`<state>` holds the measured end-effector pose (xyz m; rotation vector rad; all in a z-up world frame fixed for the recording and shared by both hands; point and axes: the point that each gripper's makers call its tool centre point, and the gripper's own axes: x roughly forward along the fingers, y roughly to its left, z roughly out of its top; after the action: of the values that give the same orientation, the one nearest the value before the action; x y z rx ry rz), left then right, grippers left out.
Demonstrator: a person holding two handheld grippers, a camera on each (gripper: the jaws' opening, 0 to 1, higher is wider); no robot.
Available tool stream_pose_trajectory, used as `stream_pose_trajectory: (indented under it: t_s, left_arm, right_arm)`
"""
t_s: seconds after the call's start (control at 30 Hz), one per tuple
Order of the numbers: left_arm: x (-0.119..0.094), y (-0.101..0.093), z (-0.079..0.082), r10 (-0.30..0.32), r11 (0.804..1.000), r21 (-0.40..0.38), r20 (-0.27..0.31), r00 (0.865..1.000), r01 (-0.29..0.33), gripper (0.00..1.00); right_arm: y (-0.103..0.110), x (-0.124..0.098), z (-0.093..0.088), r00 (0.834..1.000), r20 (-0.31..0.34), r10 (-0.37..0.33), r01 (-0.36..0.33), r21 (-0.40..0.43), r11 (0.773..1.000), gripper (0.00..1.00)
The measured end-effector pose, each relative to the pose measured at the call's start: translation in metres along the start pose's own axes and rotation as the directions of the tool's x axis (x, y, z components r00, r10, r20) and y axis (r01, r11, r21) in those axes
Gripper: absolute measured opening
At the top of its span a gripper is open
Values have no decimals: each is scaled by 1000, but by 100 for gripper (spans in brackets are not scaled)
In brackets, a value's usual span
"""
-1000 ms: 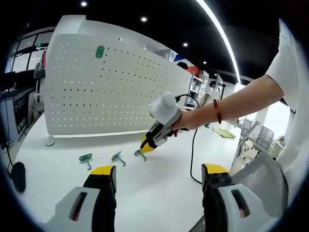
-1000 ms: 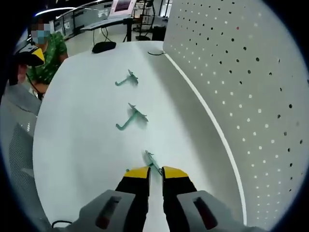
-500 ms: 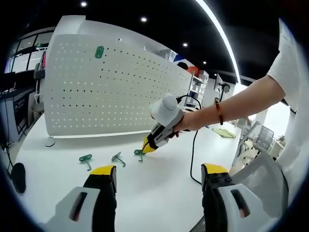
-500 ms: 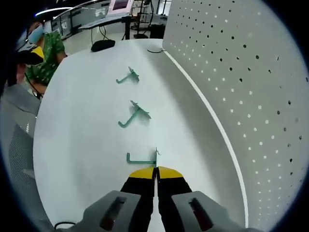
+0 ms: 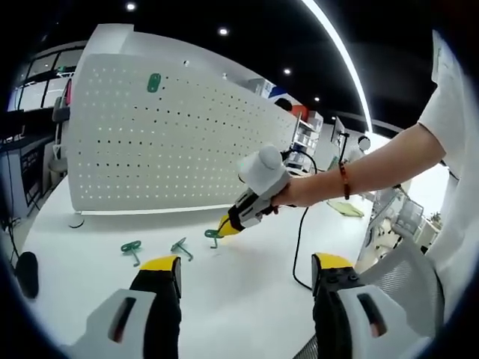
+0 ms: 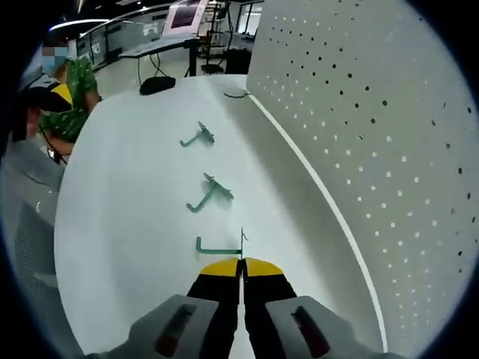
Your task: Insert the hook assembly into the mounting plate slot until the hook locks in place.
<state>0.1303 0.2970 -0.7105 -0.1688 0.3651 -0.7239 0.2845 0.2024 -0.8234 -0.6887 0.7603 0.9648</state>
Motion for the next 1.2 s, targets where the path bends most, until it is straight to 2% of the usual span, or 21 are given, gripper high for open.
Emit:
stream_pose_trajectory:
  t_s: [0.23, 0.3, 0.4, 0.47, 0.53, 0.6, 0.8, 1.2]
  left_arm:
    - [0, 0, 2, -1, 1000, 11, -5, 1000, 1, 72]
    - [0, 1, 3, 1, 1000, 8, -6, 1000, -1, 71]
    - [-1, 1, 5, -3, 1000, 0, -1, 1000, 3, 70]
    - [-1, 1, 6, -1, 1000, -3, 5, 1000, 1, 70]
    - [0, -1, 7, -5, 1000, -5, 7, 1000, 5, 70]
    - [0, -2, 7, -8, 1000, -7, 7, 1000, 8, 69]
    - [0, -5, 8, -9, 1000, 2, 8, 1000, 9, 71]
    - [1, -11, 15, -18, 1000, 24, 7, 1000, 18, 73]
  right_arm:
    - [-6, -9, 5, 998, 34, -54, 53, 40, 998, 0]
    - [-4, -11, 8, 998, 52, -47, 44, 69, 997, 0]
    - [-3, -15, 10, 996, 62, -58, 54, 64, 996, 0]
    - [6, -16, 13, 997, 79, -15, 9, 75, 997, 0]
    - [4, -19, 15, 994, 94, -47, 41, 61, 997, 0]
    - [11, -20, 16, 995, 100, -25, 17, 77, 997, 0]
    - [9, -30, 23, 988, 136, -71, 62, 73, 995, 0]
    - [18, -53, 29, 974, 200, -103, 84, 102, 991, 0]
